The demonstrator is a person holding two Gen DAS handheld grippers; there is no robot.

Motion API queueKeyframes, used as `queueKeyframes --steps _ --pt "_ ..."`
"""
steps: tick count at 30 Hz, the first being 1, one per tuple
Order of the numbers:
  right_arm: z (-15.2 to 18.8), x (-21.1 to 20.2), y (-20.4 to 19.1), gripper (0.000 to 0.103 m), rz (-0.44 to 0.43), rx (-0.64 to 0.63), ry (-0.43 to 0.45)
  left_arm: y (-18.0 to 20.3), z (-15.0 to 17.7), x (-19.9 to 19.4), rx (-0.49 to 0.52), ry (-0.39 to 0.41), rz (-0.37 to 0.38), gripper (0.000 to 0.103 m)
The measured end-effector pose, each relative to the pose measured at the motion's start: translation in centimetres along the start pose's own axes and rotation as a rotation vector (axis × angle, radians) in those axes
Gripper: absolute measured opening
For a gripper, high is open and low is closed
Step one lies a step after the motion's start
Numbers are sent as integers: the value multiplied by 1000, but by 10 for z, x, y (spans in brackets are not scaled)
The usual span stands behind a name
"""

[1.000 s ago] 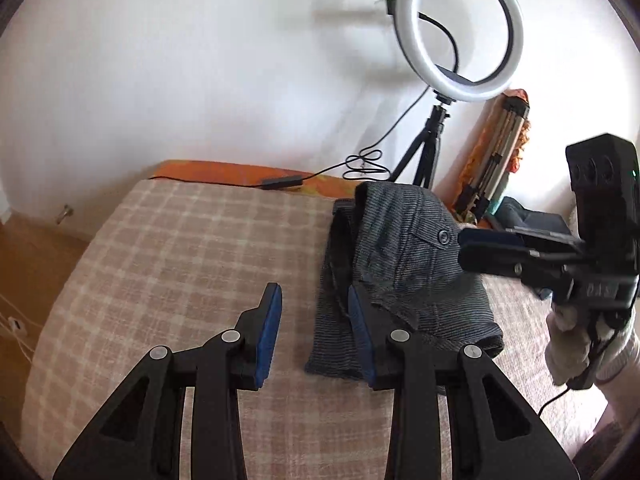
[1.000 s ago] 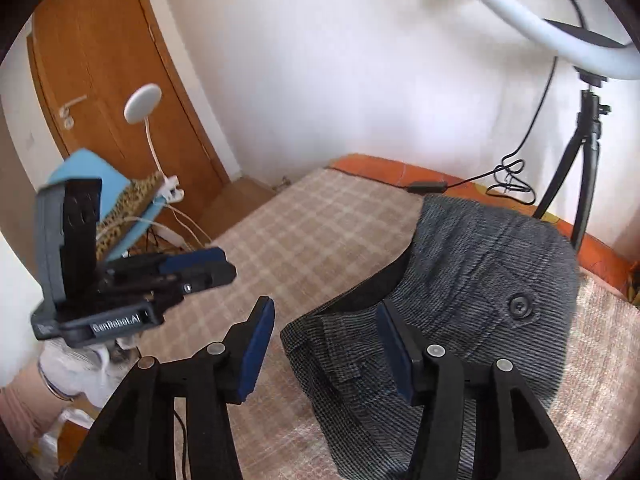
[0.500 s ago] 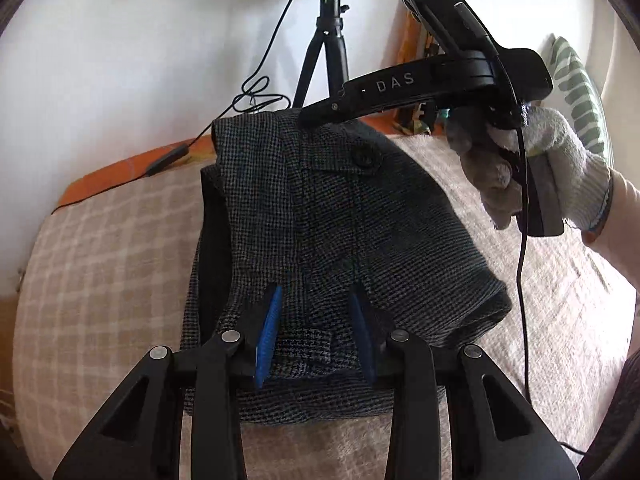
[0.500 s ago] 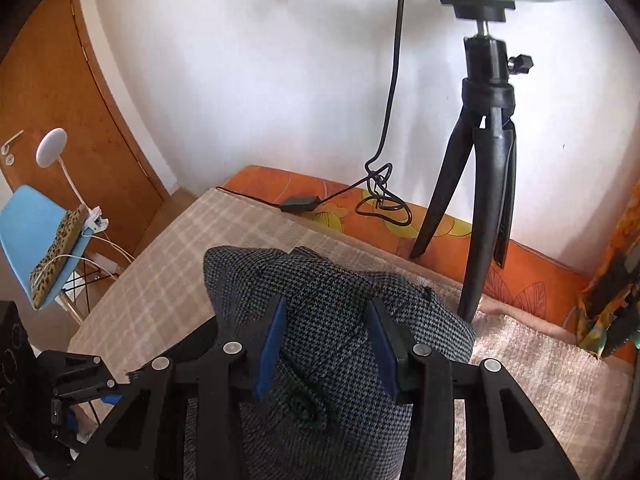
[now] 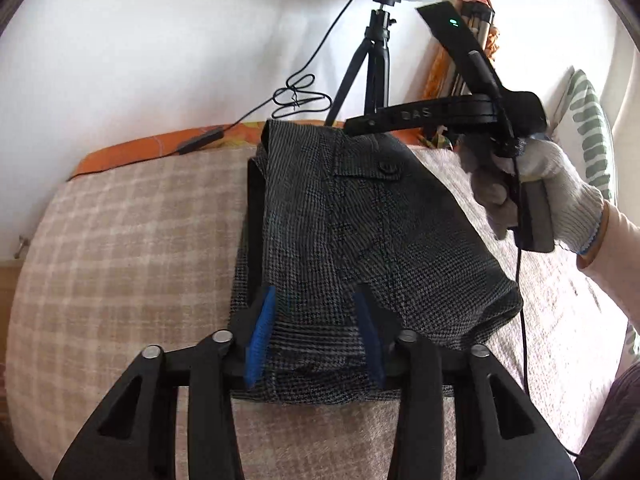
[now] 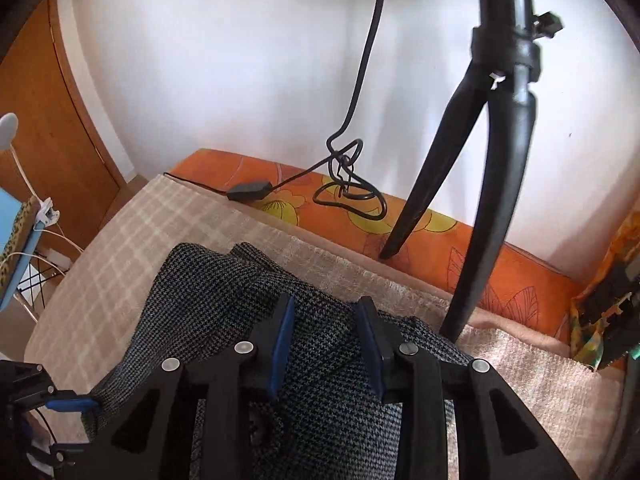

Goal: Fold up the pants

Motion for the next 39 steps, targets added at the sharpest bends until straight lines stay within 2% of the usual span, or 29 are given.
queueKeyframes --steps 1,2,3,5,9,14,18,27,33,34,35,36,37,39 --pt "2 -12 6 60 8 22 10 0 -7 -3 -4 15 -8 61" --pt "4 -24 12 76 4 47 28 0 -13 -7 -13 26 -5 64" --pt "8 -35 18 77 -8 68 46 -1 -19 -8 -24 30 10 65" --pt "19 -52 32 77 -34 110 37 -1 -33 -6 -32 23 48 69" --pt "49 -62 57 78 -93 226 -21 -7 -54 14 -55 -23 66 75" --pt "86 -57 74 79 -178 342 -96 -41 -68 43 -209 -70 93 75" --pt "102 -49 72 79 -232 371 -127 -58 -65 60 -304 -103 137 75" --pt "103 -20 63 80 -289 405 -158 -77 -57 92 -384 -128 163 75" --pt "91 -3 52 81 -332 427 -133 -78 -59 94 -372 -86 176 74" --pt "89 -1 49 79 -344 425 -133 -76 -60 94 -368 -84 173 73" --pt "85 5 43 70 -358 418 -134 -75 -61 96 -360 -83 173 67" --pt "83 9 38 68 -381 413 -144 -74 -61 98 -360 -87 191 54" --pt "82 10 34 68 -380 414 -139 -72 -62 101 -361 -92 215 48" --pt "79 15 27 61 -385 411 -133 -68 -63 104 -346 -90 206 42"
Point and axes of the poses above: each gripper's, at about its wrist camera, not at the fingertips, and x roughly the way its jaws point, y to its right, z to its underside, the point moved 3 cm from there along x, roughly the way its jaws point, and after that the axes turned 11 degrees about z, right-handed, at the moved point
